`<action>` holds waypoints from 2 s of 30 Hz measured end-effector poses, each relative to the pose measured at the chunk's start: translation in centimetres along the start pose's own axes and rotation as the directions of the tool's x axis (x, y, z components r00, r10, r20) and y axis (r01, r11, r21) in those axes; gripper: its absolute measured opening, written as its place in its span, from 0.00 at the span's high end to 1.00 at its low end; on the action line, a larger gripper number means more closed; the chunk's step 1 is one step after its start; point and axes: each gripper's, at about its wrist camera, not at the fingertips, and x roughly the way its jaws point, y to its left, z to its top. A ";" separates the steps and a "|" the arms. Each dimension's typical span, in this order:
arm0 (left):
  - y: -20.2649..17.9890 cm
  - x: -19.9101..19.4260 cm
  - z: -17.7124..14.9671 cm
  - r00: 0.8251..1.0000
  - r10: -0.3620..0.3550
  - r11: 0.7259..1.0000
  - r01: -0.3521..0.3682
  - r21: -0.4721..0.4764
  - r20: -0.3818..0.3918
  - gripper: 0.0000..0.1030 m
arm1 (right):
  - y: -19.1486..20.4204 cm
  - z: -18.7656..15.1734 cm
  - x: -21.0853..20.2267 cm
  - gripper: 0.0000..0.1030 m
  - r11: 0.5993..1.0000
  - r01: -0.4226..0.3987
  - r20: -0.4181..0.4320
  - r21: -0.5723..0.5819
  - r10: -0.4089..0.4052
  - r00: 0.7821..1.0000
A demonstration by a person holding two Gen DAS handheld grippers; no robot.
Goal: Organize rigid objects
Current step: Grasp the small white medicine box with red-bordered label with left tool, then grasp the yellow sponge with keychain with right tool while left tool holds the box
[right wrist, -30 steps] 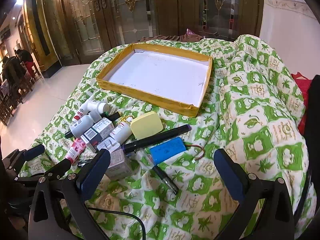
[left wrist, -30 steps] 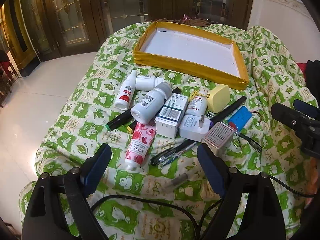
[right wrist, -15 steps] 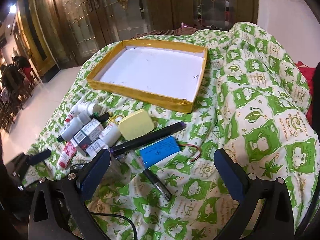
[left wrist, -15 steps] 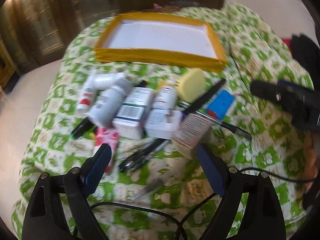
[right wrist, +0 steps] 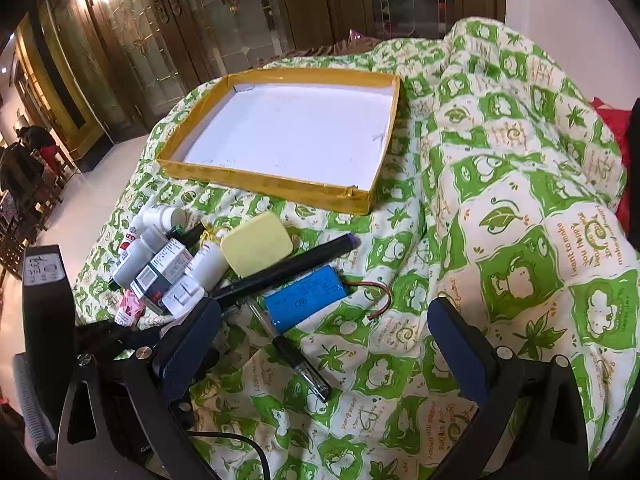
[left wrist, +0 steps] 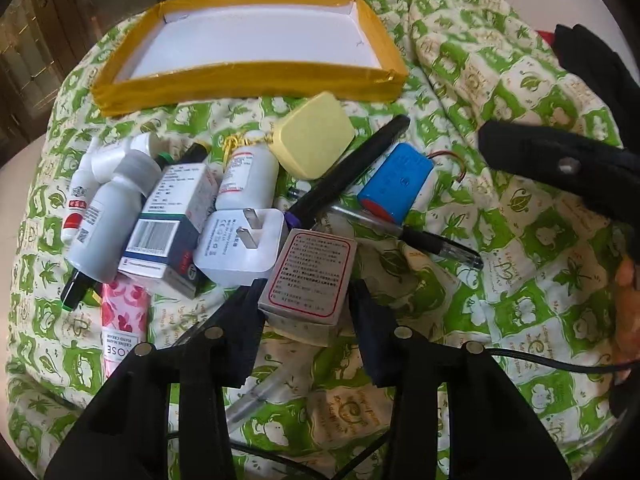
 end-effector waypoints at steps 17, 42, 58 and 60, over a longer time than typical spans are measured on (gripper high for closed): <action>5.4 -4.3 -1.4 0.978 -0.099 0.967 0.138 -0.213 0.186 0.64 | -0.2 0.9 4.7 0.48 0.943 -0.258 -0.195 0.210 0.299 0.934; 6.3 -3.9 -2.4 0.976 -0.105 0.956 0.152 -0.250 0.191 0.64 | 7.1 3.7 11.6 0.75 0.953 -0.148 -0.233 -0.263 0.085 0.969; 6.3 -4.0 -2.5 0.975 -0.111 0.953 0.160 -0.257 0.194 0.64 | 4.2 4.5 9.5 0.44 0.965 -0.220 -0.197 -0.146 0.190 0.962; 6.2 -4.1 -2.5 0.974 -0.117 0.953 0.166 -0.254 0.196 0.64 | 2.9 5.5 9.9 0.44 0.967 -0.246 -0.201 -0.070 0.228 0.953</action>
